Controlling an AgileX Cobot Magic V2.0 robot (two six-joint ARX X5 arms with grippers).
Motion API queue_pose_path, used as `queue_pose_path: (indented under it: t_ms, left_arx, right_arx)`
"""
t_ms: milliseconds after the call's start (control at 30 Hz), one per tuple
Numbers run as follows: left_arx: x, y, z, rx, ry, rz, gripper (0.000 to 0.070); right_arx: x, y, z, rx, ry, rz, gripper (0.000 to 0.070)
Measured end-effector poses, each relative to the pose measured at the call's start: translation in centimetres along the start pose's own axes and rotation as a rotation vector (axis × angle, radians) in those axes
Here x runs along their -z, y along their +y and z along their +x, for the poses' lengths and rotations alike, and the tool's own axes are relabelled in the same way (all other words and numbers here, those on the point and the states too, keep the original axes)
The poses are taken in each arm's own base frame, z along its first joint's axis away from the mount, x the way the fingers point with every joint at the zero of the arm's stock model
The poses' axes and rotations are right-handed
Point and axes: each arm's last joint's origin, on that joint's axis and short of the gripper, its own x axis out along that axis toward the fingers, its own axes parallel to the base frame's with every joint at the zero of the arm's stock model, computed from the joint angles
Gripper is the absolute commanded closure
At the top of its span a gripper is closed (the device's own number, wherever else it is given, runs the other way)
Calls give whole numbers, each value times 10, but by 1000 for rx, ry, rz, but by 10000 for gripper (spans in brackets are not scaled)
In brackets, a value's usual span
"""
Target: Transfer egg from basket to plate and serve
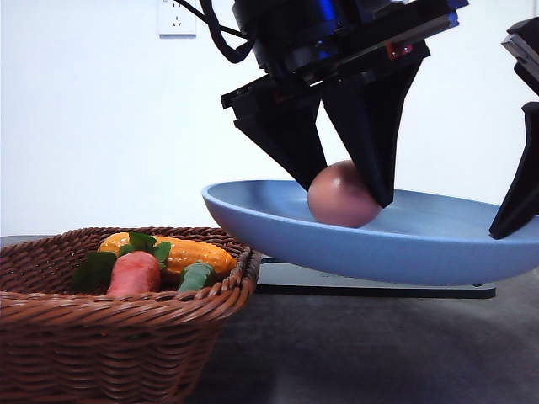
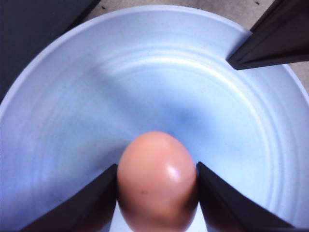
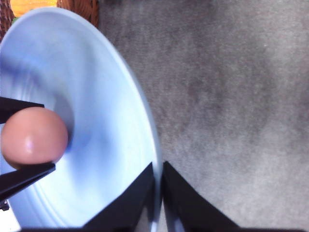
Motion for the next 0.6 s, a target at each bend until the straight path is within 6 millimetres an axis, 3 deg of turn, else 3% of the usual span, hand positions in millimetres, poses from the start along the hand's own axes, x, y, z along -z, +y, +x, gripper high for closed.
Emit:
queue_pose_path:
  t_ms: [200, 467, 600]
  left_arx:
    - [0, 0, 0, 0, -3, 0, 318]
    - [0, 0, -1, 0, -3, -2, 319]
    - [-1, 6, -21, -1, -52, -15, 319]
  right_arx:
    - [0, 0, 0, 2, 2, 3, 700]
    - [-8, 11, -10, 5, -7, 1, 700]
    - [-15, 15, -16, 25, -10, 12, 700]
